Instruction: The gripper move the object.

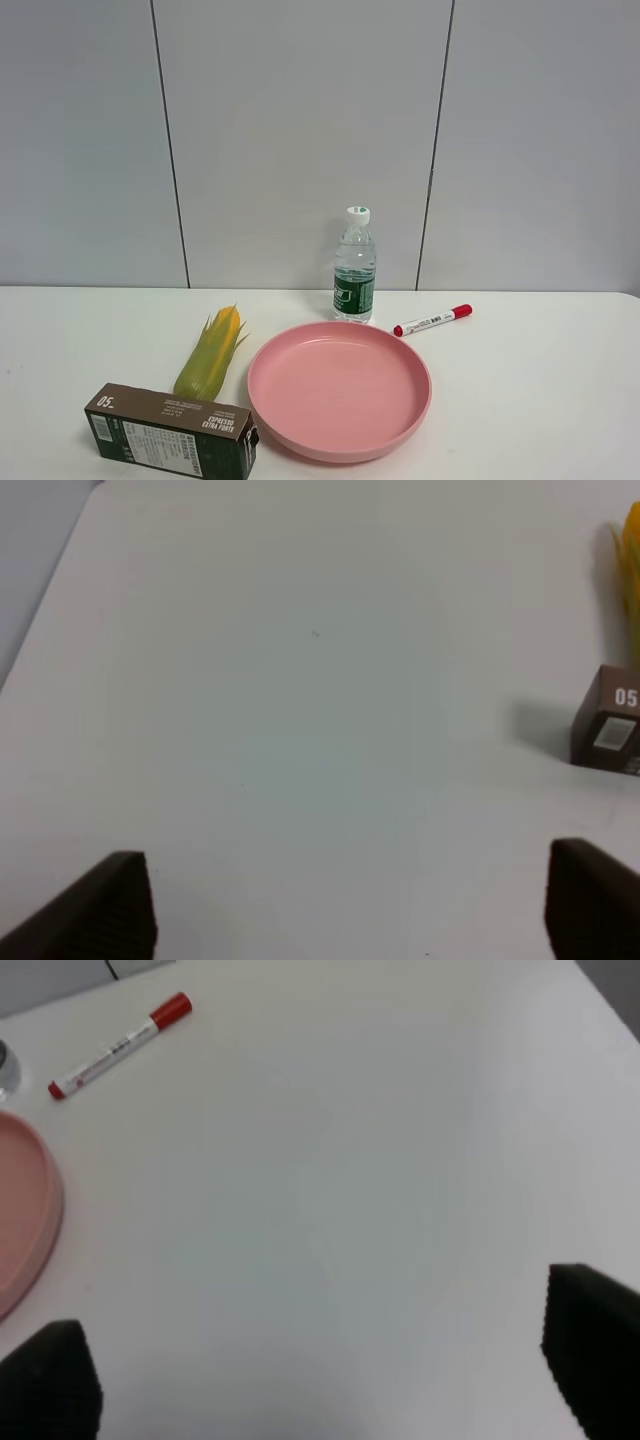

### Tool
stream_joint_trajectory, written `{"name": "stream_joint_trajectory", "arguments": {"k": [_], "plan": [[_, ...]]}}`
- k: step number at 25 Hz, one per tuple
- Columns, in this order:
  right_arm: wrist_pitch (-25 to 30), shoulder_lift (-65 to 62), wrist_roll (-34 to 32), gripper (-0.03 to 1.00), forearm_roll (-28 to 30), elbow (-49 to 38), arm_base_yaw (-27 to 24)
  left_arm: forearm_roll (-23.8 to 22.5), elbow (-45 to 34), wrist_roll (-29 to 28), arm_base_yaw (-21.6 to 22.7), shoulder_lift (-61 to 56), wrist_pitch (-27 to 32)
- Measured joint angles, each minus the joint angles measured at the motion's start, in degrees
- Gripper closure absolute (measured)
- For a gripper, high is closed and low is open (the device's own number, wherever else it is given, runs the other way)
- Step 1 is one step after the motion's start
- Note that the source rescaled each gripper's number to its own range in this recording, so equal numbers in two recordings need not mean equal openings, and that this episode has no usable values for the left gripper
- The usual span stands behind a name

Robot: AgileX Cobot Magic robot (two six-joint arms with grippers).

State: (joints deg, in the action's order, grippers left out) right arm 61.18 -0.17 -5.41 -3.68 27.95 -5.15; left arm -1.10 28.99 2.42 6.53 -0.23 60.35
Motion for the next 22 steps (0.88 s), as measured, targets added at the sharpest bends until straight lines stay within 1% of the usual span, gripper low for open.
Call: {"name": "stream_joint_trajectory", "arguments": {"k": [11,16,22], "plan": [[-0.6,0.0,-0.3,-0.03,0.1,0.0,-0.2,0.0,0.0,0.0,0.0,0.0,0.0],[-0.6,0.0,1.0,-0.03,1.5,0.0,-0.2,0.0,0.0,0.0,0.0,0.0,0.0],[-0.6,0.0,1.2,-0.03,2.0,0.0,-0.2,0.0,0.0,0.0,0.0,0.0,0.0]]}}
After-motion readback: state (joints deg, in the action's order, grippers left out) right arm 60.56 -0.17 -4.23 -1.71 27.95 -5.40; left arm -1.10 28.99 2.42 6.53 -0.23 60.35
